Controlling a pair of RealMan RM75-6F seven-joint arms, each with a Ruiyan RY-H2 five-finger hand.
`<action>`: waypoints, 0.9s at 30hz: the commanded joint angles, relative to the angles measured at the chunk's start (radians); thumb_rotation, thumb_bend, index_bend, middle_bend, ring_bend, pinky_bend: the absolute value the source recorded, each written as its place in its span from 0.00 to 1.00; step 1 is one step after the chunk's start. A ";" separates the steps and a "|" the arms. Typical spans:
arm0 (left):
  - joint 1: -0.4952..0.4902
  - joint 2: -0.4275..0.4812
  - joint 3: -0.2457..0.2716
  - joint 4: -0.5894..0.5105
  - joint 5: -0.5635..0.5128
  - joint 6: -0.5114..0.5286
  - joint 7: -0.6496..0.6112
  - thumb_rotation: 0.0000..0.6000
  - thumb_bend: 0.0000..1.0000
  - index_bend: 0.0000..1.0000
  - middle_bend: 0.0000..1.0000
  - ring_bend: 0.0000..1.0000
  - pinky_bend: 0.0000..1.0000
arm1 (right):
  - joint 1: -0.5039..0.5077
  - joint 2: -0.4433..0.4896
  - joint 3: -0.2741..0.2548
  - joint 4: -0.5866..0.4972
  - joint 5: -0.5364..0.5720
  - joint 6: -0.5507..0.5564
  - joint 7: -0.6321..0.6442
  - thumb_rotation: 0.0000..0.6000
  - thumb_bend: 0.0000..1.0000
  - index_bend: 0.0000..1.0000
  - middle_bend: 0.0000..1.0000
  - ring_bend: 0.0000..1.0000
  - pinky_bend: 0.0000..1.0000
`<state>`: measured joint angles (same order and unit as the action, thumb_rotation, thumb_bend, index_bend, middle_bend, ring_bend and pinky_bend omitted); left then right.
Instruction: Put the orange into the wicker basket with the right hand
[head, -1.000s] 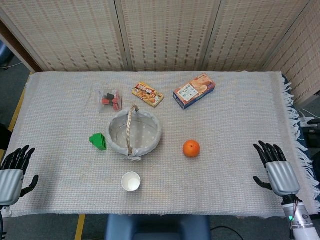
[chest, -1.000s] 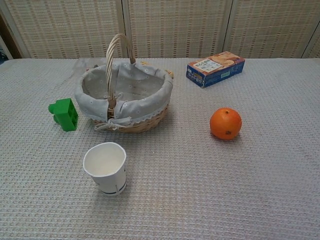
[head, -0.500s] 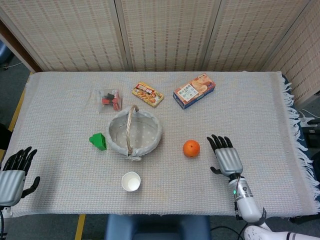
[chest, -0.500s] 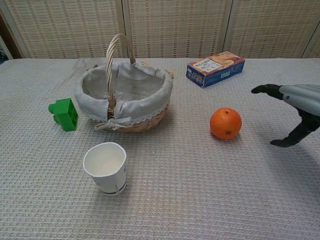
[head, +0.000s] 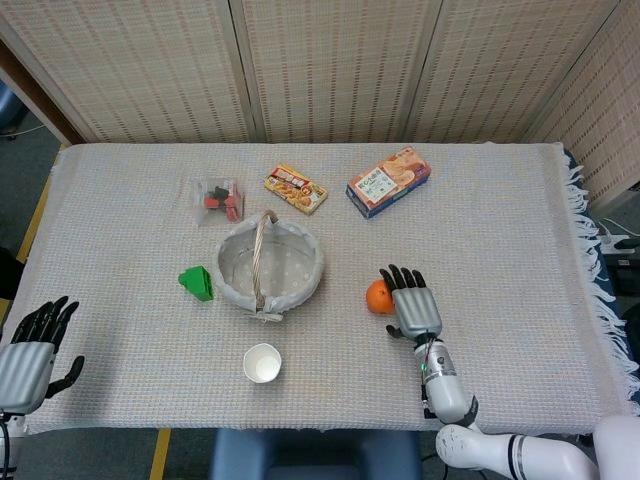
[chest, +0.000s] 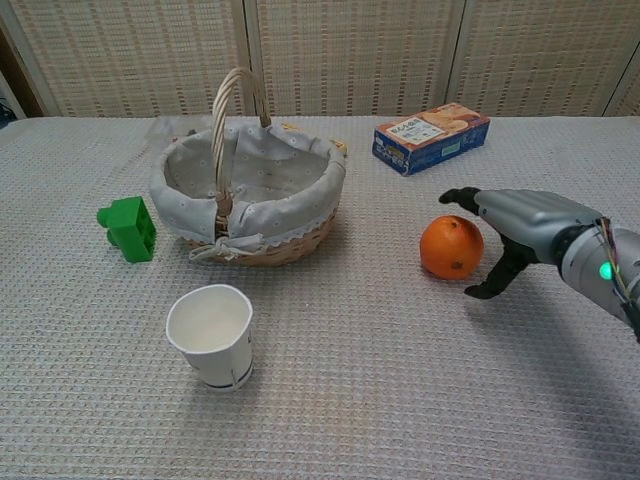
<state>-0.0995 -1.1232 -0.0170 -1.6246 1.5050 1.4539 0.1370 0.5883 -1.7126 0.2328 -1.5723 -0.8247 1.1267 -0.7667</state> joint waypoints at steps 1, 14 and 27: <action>0.000 -0.001 0.005 -0.001 0.006 0.000 0.002 1.00 0.37 0.00 0.00 0.00 0.10 | 0.025 -0.049 0.002 0.059 -0.004 0.004 0.015 1.00 0.17 0.09 0.15 0.12 0.26; -0.001 0.006 0.008 -0.008 0.004 -0.009 -0.011 1.00 0.37 0.00 0.00 0.00 0.10 | 0.006 -0.057 -0.018 0.059 -0.174 0.089 0.156 1.00 0.28 0.18 0.63 0.67 0.72; -0.002 0.002 0.004 -0.015 -0.004 -0.007 -0.004 1.00 0.37 0.00 0.00 0.00 0.10 | 0.177 -0.088 0.153 -0.043 -0.205 0.106 0.019 1.00 0.28 0.25 0.63 0.66 0.72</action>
<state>-0.1015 -1.1214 -0.0128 -1.6395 1.5018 1.4461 0.1336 0.7368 -1.7807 0.3665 -1.6281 -1.0391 1.2350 -0.7200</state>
